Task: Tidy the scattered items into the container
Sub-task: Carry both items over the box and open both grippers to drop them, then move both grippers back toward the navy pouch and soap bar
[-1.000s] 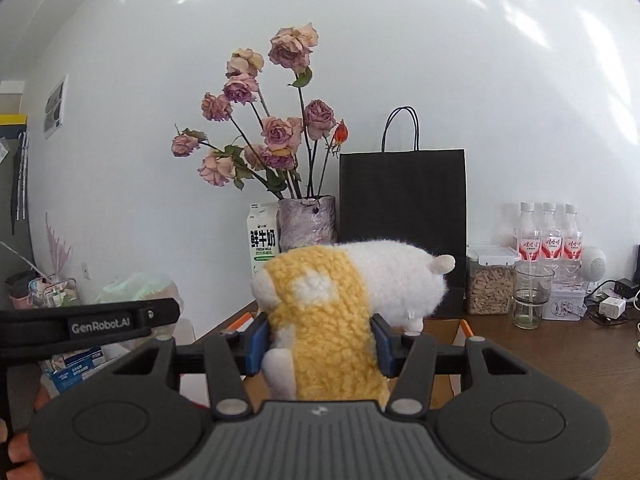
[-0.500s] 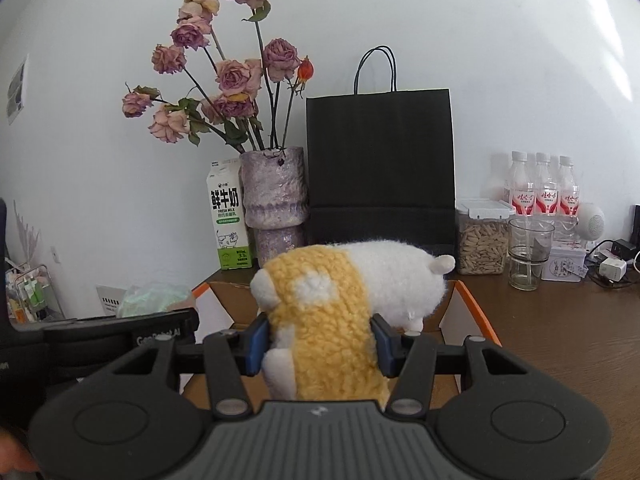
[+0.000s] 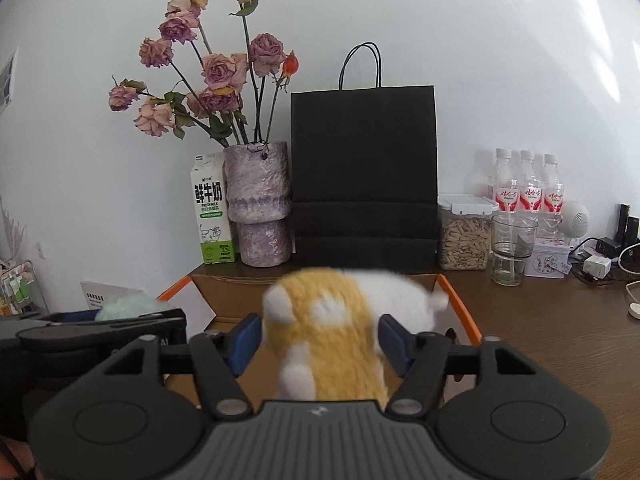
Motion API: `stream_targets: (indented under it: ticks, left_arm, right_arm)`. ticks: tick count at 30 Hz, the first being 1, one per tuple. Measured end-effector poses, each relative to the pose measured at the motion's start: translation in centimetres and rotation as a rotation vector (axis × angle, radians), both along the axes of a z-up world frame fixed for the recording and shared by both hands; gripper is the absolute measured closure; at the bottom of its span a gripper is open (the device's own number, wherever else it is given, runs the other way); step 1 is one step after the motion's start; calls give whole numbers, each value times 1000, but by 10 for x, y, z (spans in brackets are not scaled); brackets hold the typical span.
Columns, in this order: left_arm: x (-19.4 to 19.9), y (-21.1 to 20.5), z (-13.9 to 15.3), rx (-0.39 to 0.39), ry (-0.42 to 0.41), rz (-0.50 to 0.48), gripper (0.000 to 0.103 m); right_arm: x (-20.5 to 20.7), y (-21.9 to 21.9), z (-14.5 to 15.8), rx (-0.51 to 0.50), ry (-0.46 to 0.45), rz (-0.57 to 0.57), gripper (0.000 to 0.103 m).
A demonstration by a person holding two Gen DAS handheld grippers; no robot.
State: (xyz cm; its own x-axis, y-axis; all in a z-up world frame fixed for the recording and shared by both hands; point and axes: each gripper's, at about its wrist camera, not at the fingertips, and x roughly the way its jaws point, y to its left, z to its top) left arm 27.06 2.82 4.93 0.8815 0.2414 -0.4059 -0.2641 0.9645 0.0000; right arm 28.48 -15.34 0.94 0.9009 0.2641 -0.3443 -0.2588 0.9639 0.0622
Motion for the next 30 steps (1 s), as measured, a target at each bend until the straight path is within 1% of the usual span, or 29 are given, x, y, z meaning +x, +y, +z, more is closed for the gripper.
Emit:
stream_targets:
  ticks: [2,4,6,9,30]
  left_arm:
    - [-1,3,1,-6,-3,10,0]
    - [0,6,1,-34,6,4,0]
    - [-2,6,2,-33,2,11,0]
    - [-5,7,3,-36,-11,13,0]
    - [-14,7,10,-43,-43,15,0]
  right_arm:
    - [-2,-2,0,-8,-15,-37,0]
    - [-3,-6,1,17,-6,-19,0]
    - [-4,-7,2,31,1,-3,0]
    - [-8,-5,4,18,-13,-3,0]
    - [-19,-3,9,12,-42,14,0]
